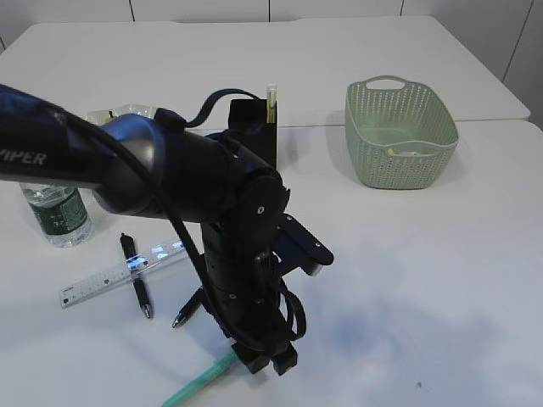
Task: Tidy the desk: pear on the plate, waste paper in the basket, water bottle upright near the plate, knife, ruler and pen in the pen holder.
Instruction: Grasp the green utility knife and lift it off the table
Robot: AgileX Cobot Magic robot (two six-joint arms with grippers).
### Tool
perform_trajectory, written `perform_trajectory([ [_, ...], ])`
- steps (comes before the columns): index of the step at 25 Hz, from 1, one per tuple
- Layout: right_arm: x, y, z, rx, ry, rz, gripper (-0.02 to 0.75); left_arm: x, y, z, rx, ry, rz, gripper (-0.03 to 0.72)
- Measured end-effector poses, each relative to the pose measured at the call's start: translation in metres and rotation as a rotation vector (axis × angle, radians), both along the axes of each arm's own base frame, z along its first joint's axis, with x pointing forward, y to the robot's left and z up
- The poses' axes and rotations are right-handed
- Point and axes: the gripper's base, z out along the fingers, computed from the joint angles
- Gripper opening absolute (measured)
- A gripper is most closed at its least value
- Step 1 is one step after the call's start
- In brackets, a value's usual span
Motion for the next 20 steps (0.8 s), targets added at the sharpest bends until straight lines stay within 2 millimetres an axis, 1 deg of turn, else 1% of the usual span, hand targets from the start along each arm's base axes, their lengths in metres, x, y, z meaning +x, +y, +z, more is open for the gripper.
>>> perform_trajectory([
  [3,0.0,0.0001,0.0,0.001,0.0,0.0,0.301,0.0,-0.0001,-0.0052,0.011,0.011,0.001,0.378],
  [6,0.0,0.0001,0.0,0.001,0.0,0.0,0.3,0.0003,-0.0004,-0.0051,0.013,0.013,0.0,0.377],
  [8,0.0,0.0001,0.0,0.001,0.0,0.0,0.3,0.0001,-0.0004,-0.0051,0.014,0.015,0.001,0.361],
  [9,0.0,0.0001,0.0,0.001,0.0,0.0,0.3,0.0001,-0.0004,-0.0051,0.014,0.015,0.001,0.335],
  [13,-0.0001,0.0002,0.0,0.002,0.001,0.001,0.301,0.0001,-0.0004,-0.0051,0.014,0.016,0.0,0.185],
  [15,-0.0001,0.0003,0.0,0.003,0.001,0.001,0.301,0.0,-0.0003,-0.0051,0.015,0.017,0.0,0.131],
  [17,0.0,0.0004,0.0001,0.005,0.0,0.002,0.301,0.0,-0.0003,-0.0051,0.015,0.017,0.0,0.106],
  [20,0.0,0.0004,0.0001,0.005,0.0,0.002,0.3,0.0002,-0.0005,-0.0049,0.014,0.016,0.0,0.096],
])
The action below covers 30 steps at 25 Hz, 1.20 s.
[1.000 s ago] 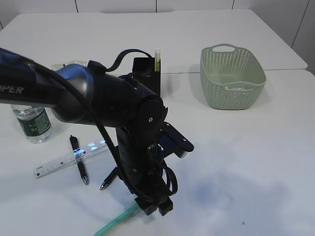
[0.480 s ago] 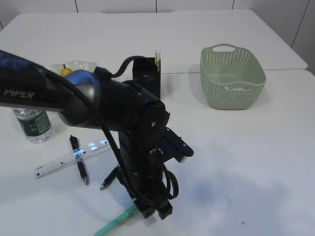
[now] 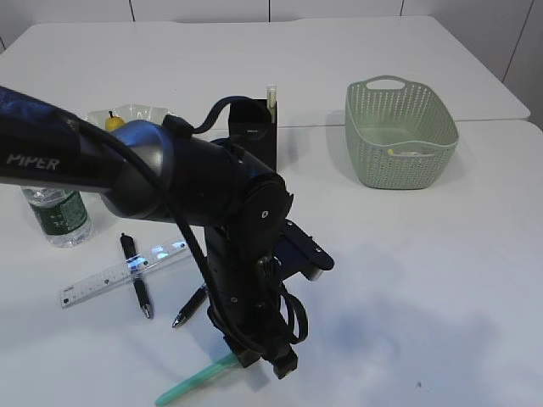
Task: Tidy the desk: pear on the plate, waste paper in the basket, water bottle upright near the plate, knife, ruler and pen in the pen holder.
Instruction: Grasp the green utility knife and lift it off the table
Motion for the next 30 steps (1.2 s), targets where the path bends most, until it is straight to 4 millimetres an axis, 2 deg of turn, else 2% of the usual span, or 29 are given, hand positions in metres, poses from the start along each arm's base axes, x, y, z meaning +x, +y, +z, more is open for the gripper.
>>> perform_trajectory([
  [12,0.0,0.0,0.0,0.0,0.0,0.0,0.3,0.002,-0.002,0.006,0.022,0.019,0.001,0.095],
  [22,0.0,0.0,0.0,0.003,-0.001,0.001,0.3,0.02,-0.023,0.061,-0.048,-0.046,0.003,0.094],
  [26,0.0,0.0,0.0,0.005,-0.005,0.002,0.3,0.021,-0.022,0.082,-0.084,-0.089,0.0,0.094],
  [30,0.0,0.0,0.001,0.006,-0.007,0.002,0.3,0.021,-0.021,0.093,-0.112,-0.122,-0.003,0.094],
])
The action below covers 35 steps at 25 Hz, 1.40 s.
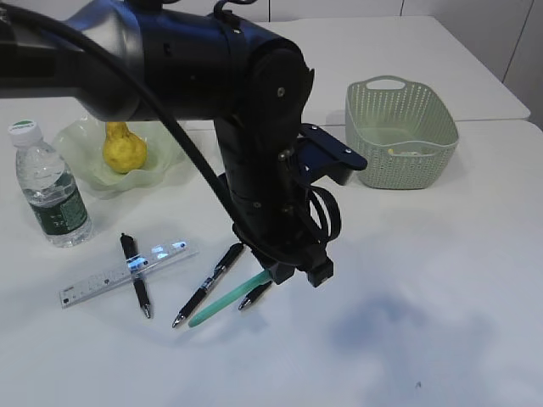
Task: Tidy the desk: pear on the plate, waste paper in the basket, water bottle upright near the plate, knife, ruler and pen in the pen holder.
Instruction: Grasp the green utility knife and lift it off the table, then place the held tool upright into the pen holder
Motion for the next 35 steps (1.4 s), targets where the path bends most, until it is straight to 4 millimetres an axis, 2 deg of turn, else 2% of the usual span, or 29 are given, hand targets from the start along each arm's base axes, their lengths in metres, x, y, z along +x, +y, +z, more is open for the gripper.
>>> perform_trajectory([
  [11,0.0,0.0,0.0,0.002,-0.005,0.0,0.3,0.003,0.001,0.009,-0.035,-0.036,0.003,0.095],
  [23,0.001,0.001,0.001,0.016,-0.013,0.005,0.3,0.03,0.028,0.048,-0.205,-0.152,0.11,0.094],
  [35,0.001,0.002,0.002,0.022,-0.02,0.007,0.3,0.039,0.032,0.054,-0.25,-0.201,0.13,0.094],
])
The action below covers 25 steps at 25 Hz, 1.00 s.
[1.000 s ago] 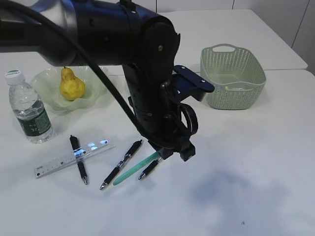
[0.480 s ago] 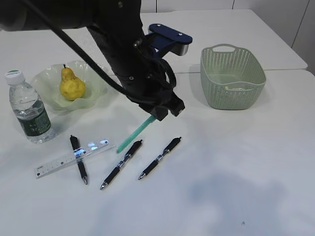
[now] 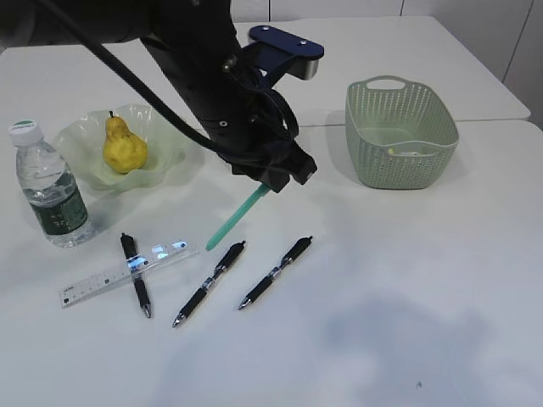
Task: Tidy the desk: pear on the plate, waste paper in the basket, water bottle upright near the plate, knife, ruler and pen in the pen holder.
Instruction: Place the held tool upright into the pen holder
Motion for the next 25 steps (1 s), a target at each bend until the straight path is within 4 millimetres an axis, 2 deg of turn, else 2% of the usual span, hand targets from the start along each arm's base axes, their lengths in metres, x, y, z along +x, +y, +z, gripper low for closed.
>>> perform_trajectory([
  [9,0.0,0.0,0.0,0.004,0.0,0.001,0.3,-0.001,0.005,0.028,-0.075,-0.087,0.007,0.094],
  [17,0.0,0.0,0.0,0.005,0.0,0.002,0.3,0.013,0.02,0.03,-0.082,-0.132,0.047,0.095],
  [25,0.0,0.001,0.0,0.008,0.001,0.003,0.3,0.016,0.023,0.03,-0.067,-0.144,0.051,0.095],
])
